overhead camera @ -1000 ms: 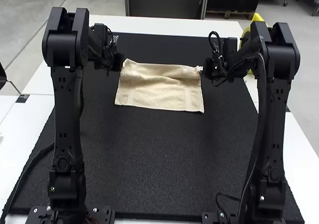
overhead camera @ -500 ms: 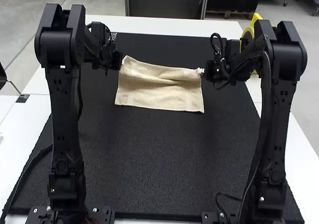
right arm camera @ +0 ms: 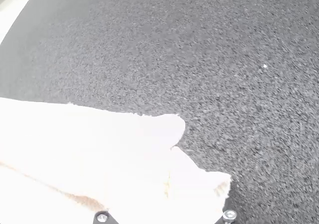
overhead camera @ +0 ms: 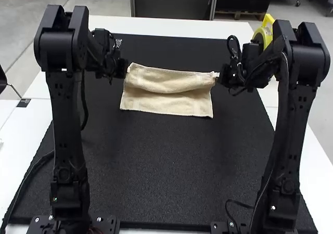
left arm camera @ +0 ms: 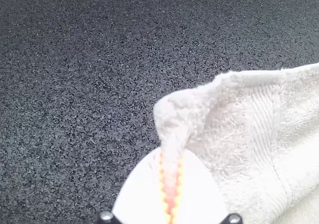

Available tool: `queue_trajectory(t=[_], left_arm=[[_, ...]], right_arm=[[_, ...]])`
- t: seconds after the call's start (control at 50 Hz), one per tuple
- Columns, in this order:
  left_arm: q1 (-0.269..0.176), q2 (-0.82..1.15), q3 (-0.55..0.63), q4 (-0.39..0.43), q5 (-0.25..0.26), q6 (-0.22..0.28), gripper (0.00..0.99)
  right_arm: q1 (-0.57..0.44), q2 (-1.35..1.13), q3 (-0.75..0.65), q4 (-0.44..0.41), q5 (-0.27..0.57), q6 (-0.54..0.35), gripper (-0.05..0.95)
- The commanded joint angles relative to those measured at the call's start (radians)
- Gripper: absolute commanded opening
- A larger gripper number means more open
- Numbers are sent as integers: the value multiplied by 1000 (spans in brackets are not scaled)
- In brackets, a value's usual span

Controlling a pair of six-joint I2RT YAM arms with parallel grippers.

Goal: Fold the towel.

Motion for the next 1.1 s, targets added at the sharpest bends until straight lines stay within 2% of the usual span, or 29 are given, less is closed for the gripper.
queue_trajectory(t=[0.0,0.14,0.16,1.08], left_arm=[[25,-59,-14,17,11,11,23],[42,-64,-20,20,14,11,23],[56,-81,-42,22,24,11,23],[59,-193,-183,51,37,11,23]], right_arm=[[-33,-52,-14,13,-19,9,-20],[-42,-61,-25,13,-28,8,-20],[-42,-77,-40,13,-31,5,-20],[-45,-185,-151,13,-40,2,-20]])
